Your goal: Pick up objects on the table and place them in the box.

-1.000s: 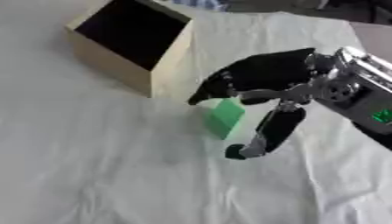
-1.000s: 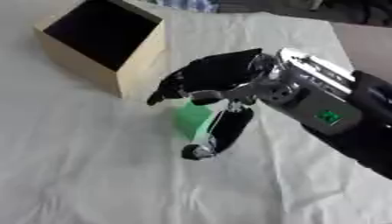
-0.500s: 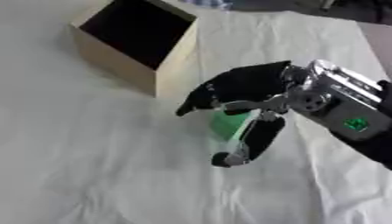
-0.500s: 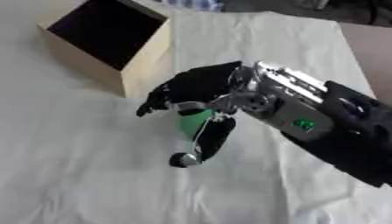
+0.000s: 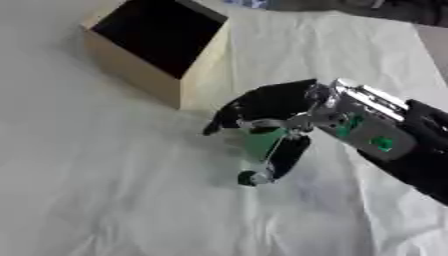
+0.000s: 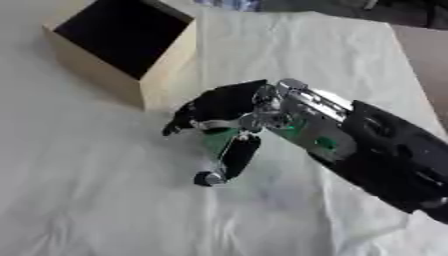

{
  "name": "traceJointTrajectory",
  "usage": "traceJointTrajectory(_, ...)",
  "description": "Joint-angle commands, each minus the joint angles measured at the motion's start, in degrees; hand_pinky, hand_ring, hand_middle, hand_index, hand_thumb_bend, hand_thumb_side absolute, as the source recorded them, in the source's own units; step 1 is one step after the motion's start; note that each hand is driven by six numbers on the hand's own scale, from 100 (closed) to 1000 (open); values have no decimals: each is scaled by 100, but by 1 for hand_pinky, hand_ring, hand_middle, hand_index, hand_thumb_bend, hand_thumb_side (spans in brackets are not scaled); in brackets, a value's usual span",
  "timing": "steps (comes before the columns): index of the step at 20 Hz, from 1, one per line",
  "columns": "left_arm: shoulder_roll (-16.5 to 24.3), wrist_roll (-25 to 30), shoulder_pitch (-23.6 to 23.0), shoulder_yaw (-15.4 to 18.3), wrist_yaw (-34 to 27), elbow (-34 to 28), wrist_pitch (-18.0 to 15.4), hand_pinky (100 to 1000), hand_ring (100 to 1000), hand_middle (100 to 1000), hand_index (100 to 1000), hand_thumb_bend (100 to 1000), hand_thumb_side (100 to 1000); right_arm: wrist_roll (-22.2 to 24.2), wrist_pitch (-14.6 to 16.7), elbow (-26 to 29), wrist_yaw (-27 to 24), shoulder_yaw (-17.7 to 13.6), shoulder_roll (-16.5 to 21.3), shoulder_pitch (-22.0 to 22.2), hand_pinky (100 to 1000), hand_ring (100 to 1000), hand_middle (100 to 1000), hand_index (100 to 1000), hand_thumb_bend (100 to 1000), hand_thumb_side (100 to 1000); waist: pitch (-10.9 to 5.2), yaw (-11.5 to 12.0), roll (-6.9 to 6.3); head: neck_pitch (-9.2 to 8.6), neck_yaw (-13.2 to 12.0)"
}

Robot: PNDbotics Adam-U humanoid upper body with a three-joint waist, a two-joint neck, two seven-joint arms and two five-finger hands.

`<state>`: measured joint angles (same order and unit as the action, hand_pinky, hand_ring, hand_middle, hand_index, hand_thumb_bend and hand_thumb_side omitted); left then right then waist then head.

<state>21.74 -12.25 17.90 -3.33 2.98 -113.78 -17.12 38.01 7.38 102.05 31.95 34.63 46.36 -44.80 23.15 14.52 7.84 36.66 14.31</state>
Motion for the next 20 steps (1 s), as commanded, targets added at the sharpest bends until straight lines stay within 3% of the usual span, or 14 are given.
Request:
traceJointTrajectory(1,62,15,33,8,10,-81,13,588,724,766,811,239,586,-12,75,-3,20,-99,186,-44,839,884,837,966,309,464,-100,-21,-52,-55,11)
traceJointTrajectory(12,66,25,16,6,20,-81,30,589,724,766,811,236,588,236,77,260,-37,-526,708,70,854,914,876,986,384,439,-121,-122,-56,-84,-4)
traceJointTrajectory(20,47,28,9,1,16,-81,43,588,724,766,811,231,591,57,105,-161,-44,-574,612,92,836,899,844,960,344,438,-103,-109,-73,-107,22)
